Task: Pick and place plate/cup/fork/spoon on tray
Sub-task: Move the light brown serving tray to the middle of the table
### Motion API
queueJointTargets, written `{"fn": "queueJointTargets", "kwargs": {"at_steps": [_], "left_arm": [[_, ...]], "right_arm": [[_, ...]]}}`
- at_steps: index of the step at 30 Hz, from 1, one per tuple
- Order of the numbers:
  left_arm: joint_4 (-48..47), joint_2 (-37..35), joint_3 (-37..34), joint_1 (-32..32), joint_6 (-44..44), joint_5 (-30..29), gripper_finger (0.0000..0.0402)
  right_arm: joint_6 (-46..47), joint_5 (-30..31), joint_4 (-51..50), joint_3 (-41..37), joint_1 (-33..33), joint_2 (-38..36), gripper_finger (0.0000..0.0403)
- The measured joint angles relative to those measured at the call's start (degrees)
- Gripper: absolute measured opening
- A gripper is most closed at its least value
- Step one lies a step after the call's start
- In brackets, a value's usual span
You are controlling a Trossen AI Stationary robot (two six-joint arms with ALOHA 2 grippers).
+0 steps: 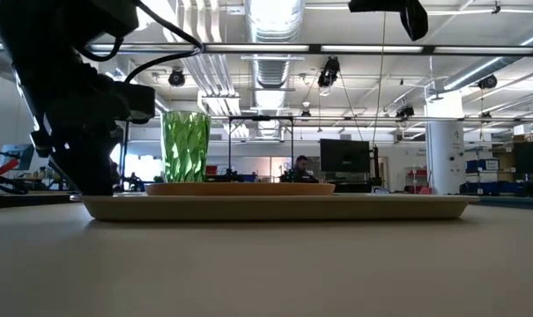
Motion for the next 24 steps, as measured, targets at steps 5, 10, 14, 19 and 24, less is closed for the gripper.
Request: {"fn": "queueJointTargets", "kwargs": {"at_steps": [5,10,14,19,24], "left_arm": [[-0.60,-1.36,2.82,-0.13,1.27,-2.34,0.0000],[-2.34,-6.04,7.07,-0.04,5.88,-9.75,0.0000],[-6.70,-12.20,11.31,-0.04,9.40,-17.75,0.0000],[-10.31,-20.04,16.25,-0.15,16.49,-27.23,0.0000],[-10.86,-26.42,17.55,-0.13,22.98,-34.52,0.0000]], "right_arm": [[2.64,6.01,-7.87,0.00,-0.02,0.00,0.0009],[8.02,9.27,-13.97,0.00,-1.10,0.12,0.0009],[8.75,6.04,-14.09,0.02,-4.11,0.52,0.0009],[9.77,-3.69,-13.48,0.04,-11.39,2.16,0.0009],[8.16,-19.22,-9.83,0.04,-19.88,8.90,0.0009]]}}
